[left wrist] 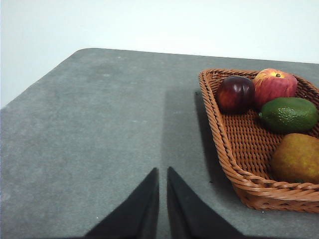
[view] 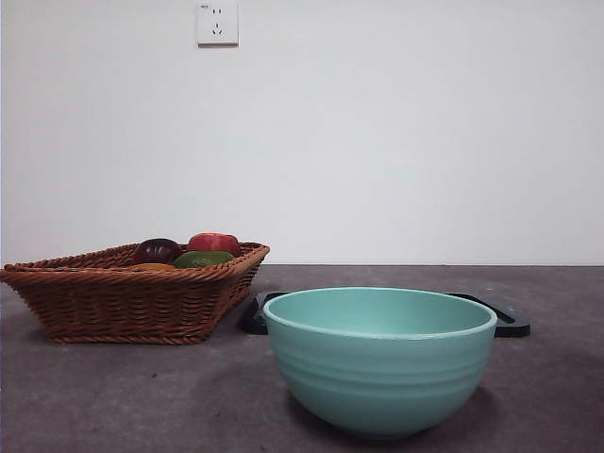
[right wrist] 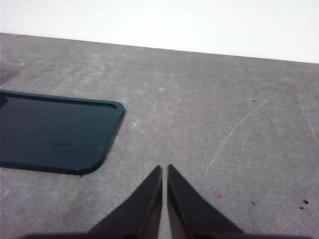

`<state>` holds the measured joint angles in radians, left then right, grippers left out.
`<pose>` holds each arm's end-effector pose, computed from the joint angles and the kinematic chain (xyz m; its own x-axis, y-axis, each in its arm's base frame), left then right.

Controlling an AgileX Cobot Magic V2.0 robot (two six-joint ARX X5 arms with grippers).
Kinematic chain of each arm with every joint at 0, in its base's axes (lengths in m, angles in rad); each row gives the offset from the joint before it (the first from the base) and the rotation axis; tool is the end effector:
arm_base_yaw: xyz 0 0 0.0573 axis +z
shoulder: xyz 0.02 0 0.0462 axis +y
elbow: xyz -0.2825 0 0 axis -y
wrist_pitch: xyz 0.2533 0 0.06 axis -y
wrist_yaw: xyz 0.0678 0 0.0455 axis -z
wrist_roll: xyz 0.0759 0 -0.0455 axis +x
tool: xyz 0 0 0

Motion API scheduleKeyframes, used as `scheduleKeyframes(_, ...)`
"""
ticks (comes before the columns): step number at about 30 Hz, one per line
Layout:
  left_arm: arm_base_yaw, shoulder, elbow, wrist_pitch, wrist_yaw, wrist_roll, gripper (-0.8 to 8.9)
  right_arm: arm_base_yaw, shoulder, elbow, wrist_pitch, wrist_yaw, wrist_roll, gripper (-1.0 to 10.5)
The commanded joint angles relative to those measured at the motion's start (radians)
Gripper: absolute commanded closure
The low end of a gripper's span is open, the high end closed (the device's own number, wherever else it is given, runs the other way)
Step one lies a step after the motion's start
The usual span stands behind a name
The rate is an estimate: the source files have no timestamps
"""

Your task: Pick up the wifruite, put it on the bowl, pick up the plate, put it on desk

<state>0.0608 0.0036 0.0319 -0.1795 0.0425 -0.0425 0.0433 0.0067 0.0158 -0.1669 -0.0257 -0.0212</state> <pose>0.1309 0.0047 0.1500 0.9885 0.0176 -0.1505 -0.0252 0.9985 -0.0484 0.1319 0.0077 0.1451 0.9852 0.0684 -0.1571 -0.0719 0.9973 -0.0169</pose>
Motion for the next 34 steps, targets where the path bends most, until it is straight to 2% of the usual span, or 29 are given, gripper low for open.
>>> scheduleKeyframes(1,-0.002,0.000,-0.020,-0.008,-0.003,0.008,7.89,0.001,-0.003,-0.005,0.014,0.000,0.014,9.4)
scheduleKeyframes(12,-0.064,0.000,-0.020,-0.008,-0.002,0.008,7.89,0.001,-0.003,-0.005,0.014,0.000,0.014,9.4)
scheduleKeyframes(34,-0.066,0.000,-0.020,-0.008,-0.002,0.008,7.89,0.001,-0.003,-0.005,0.014,0.000,0.014,9.4)
